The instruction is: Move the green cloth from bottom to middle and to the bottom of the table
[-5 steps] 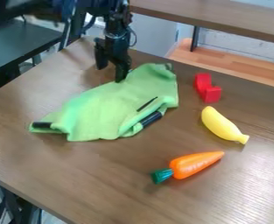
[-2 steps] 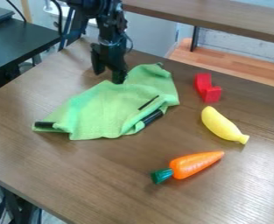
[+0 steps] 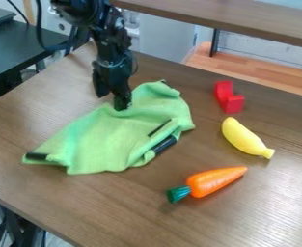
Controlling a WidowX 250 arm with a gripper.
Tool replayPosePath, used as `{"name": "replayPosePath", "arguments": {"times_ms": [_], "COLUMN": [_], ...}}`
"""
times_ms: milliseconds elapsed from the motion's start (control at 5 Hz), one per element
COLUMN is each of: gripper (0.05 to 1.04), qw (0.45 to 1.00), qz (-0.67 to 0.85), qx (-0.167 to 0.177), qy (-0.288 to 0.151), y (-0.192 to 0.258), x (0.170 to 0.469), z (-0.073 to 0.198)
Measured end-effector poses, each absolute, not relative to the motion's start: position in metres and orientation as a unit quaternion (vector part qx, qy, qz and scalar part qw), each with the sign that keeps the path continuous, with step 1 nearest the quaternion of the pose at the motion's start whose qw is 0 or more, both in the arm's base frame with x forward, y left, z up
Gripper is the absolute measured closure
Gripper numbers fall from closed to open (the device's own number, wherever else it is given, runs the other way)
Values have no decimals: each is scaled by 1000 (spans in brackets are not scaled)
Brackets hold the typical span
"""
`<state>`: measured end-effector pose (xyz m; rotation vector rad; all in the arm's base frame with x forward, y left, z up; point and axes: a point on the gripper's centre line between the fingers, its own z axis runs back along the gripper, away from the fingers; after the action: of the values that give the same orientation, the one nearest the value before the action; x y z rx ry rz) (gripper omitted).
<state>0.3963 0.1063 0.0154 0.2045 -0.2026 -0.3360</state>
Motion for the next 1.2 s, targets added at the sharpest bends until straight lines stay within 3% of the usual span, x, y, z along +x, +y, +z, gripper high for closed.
{"name": "replayPosePath", "arguments": {"times_ms": [600, 800, 1200], "gripper": [82, 82, 83], "qw": [960, 952, 952], "qz": [-242, -263, -240], "qx": [92, 100, 123], "qy": [-107, -118, -145], "y": [88, 87, 102], "x": [340, 341, 388], "z": [16, 16, 18]}}
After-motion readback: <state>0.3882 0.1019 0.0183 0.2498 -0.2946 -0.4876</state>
